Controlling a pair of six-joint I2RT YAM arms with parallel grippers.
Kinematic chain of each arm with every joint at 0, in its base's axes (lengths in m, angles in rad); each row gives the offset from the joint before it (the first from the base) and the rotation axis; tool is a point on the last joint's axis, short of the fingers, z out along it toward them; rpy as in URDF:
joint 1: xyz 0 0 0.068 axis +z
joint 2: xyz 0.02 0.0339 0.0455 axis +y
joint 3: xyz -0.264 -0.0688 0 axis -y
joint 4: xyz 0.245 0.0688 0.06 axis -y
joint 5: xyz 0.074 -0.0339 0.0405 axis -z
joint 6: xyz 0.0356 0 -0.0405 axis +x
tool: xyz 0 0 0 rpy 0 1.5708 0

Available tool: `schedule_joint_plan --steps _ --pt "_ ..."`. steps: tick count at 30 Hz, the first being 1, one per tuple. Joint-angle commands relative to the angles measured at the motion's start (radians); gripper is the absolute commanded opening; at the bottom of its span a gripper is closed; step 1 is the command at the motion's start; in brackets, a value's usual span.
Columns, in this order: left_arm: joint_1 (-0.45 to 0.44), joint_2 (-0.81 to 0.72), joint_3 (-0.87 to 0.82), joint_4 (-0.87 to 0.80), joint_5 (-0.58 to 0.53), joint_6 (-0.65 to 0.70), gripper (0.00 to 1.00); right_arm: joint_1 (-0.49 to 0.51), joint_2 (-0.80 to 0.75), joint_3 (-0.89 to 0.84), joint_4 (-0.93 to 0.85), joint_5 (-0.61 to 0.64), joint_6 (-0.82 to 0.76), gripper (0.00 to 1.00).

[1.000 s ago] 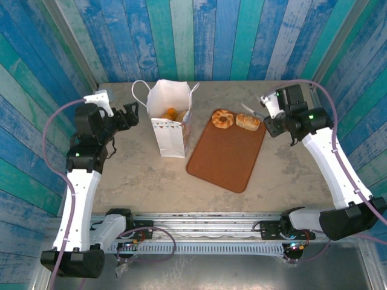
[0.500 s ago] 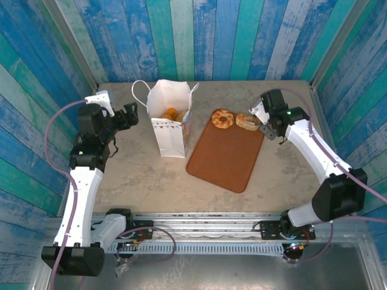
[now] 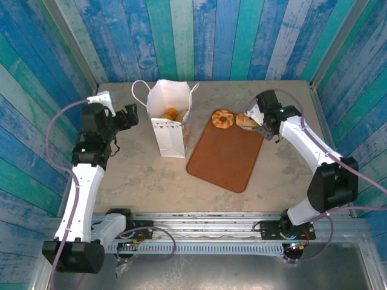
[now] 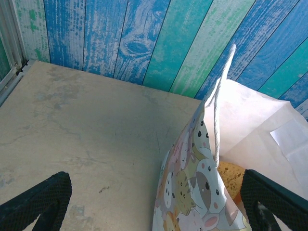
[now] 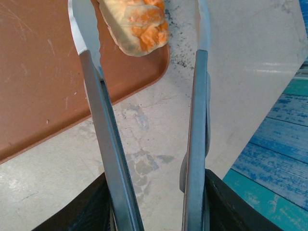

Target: Place the fake bread into the paper bag

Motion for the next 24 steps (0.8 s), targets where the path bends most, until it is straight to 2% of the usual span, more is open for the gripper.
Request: schedule_joint_plan --steps 1,11,24 --pt "0.005 0.005 -0.013 0.026 -0.017 0.013 0.94 0.005 0.023 0.026 0.017 0.001 -0.041 0.47" --pt "0.004 0.015 -0.012 0.021 -0.022 0.014 0.94 0.005 0.076 0.026 0.023 0.017 -0.043 0.44" --pt "0.004 0.013 0.001 0.013 -0.026 0.013 0.94 0.012 0.051 0.032 0.012 0.001 -0.030 0.26"
